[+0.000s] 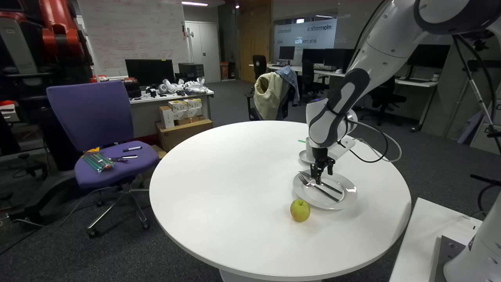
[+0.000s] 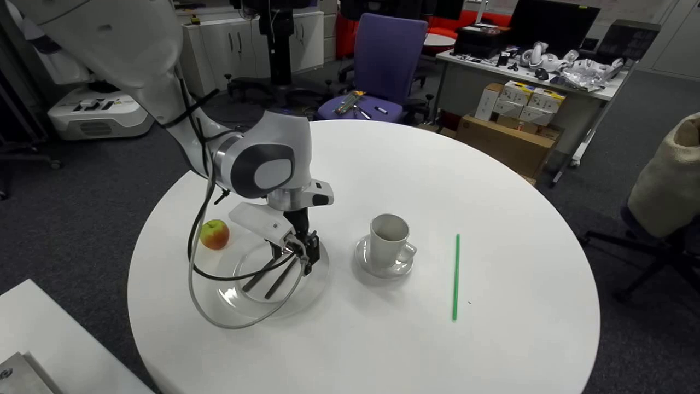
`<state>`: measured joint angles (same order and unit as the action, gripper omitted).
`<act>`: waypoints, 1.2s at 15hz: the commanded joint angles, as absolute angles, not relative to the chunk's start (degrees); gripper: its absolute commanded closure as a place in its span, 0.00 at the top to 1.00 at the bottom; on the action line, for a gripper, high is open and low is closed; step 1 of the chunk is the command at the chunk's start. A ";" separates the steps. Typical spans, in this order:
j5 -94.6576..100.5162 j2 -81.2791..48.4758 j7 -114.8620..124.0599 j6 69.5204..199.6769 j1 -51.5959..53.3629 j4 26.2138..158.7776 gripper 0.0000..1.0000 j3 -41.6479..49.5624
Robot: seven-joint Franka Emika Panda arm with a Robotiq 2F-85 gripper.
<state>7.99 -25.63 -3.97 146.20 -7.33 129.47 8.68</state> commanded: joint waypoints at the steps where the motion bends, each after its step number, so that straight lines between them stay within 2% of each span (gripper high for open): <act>1: 9.36 -25.70 -1.94 148.21 -6.43 129.65 0.84 9.60; 3: 9.34 -25.94 -1.72 148.15 -6.38 129.48 0.85 9.70; 7: 9.20 -26.11 -1.64 148.07 -6.43 129.29 0.79 9.80; 11: 9.14 -26.08 -1.71 148.03 -6.50 129.21 0.59 9.82; 13: 9.12 -26.06 -1.76 147.99 -6.53 129.20 0.55 9.82; 14: 9.13 -26.03 -1.77 148.01 -6.53 129.22 0.43 9.83; 16: 9.12 -26.02 -1.81 148.00 -6.55 129.22 0.42 9.83; 18: 9.09 -25.98 -1.87 147.99 -6.60 129.24 0.34 9.82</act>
